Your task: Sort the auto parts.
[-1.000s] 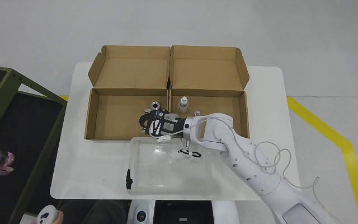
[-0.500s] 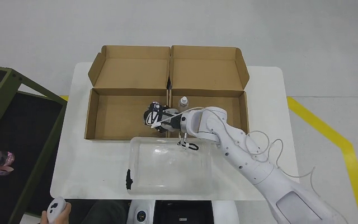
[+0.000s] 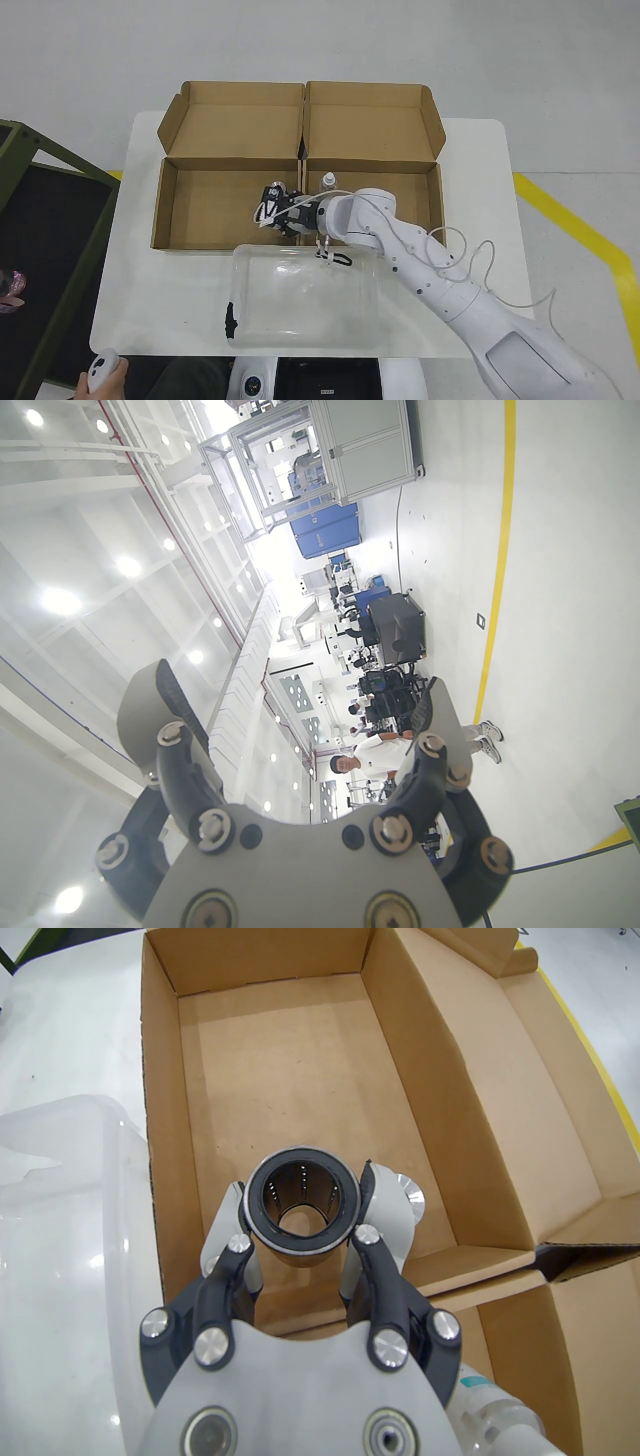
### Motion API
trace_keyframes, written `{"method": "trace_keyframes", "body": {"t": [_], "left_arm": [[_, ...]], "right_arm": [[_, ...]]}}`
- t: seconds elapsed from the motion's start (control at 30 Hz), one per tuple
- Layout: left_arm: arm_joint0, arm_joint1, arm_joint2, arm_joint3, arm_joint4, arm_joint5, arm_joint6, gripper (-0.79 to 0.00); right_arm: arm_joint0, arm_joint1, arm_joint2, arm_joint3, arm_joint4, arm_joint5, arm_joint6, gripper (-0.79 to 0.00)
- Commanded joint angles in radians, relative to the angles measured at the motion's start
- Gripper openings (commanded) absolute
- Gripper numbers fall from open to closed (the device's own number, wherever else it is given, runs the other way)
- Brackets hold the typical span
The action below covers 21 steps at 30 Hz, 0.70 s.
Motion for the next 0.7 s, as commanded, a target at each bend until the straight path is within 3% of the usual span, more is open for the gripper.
{"method": "trace_keyframes", "body": {"t": [0.0,0.13,0.33,0.5,0.67], "left_arm": [[0.0,0.0,0.0,0.0,0.0,0.0,0.0,0.0],[0.0,0.0,0.0,0.0,0.0,0.0,0.0,0.0],[0.0,0.0,0.0,0.0,0.0,0.0,0.0,0.0],[0.0,0.0,0.0,0.0,0.0,0.0,0.0,0.0],[0.0,0.0,0.0,0.0,0.0,0.0,0.0,0.0]], "right_arm": [[0.005,-0.004,-0.007,0.006,-0.007,0.001,0.004,-0.748],[0.014,-0.012,-0.017,0.013,-0.019,0.004,0.017,-0.622],[0.023,-0.022,-0.027,0.027,-0.03,0.002,0.03,-0.573],[0.027,-0.028,-0.03,0.031,-0.037,-0.003,0.042,-0.459],[0.026,-0.031,-0.026,0.032,-0.04,-0.006,0.053,-0.397]]}}
